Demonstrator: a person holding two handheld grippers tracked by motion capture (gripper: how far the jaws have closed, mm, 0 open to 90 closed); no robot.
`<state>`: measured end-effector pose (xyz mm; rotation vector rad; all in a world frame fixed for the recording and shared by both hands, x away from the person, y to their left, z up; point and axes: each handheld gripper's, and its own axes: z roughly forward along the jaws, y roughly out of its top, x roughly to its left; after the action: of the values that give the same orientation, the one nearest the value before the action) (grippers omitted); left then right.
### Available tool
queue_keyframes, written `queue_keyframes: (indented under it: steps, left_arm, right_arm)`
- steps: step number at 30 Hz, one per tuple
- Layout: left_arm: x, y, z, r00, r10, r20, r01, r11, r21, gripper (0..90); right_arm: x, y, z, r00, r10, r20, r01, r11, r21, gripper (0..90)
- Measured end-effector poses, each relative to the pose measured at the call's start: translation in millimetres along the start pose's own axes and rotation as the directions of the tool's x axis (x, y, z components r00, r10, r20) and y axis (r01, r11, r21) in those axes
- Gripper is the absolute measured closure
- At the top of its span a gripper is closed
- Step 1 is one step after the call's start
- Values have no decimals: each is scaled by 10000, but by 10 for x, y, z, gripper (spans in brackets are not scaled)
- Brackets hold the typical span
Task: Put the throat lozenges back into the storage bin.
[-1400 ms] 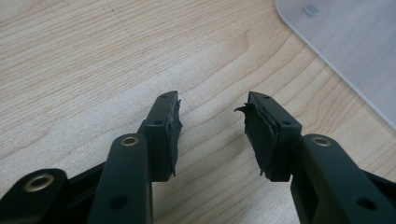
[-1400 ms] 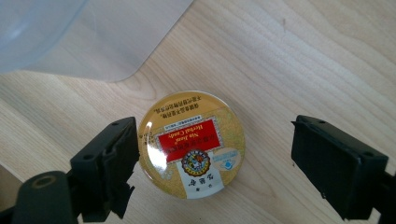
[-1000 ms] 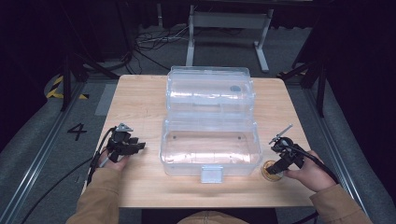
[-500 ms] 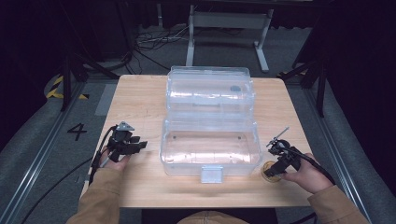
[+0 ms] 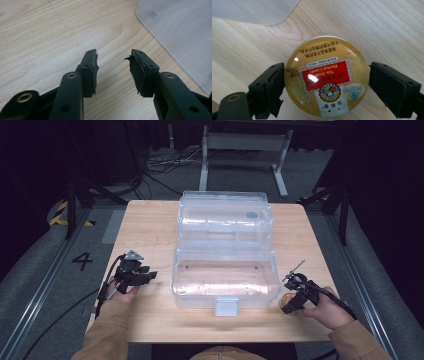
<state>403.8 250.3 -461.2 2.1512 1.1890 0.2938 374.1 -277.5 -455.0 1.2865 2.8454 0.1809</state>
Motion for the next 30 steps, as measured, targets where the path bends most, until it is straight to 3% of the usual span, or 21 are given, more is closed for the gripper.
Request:
queue_keyframes:
  steps: [8, 18, 23, 30]
  left_arm:
    - [0, -6, -3, 9999, -106, -18, 106, 9999, 19, 580]
    - [2, -18, -18, 9997, -231, -1, 231, 9997, 9, 587]
    - [7, -22, -23, 9997, -263, -26, 263, 9997, 28, 587]
    - [25, -21, -32, 9998, -167, -48, 167, 9998, 49, 591]
  right_arm:
    - [19, 4, 43, 9997, -84, 227, 82, 9999, 88, 163]
    - [18, 12, 19, 9999, -46, 150, 43, 9998, 176, 201]
    - [15, 27, -63, 10000, -43, 70, 42, 9999, 168, 202]
    - [-33, 60, -261, 9986, 371, -374, -361, 9990, 278, 202]
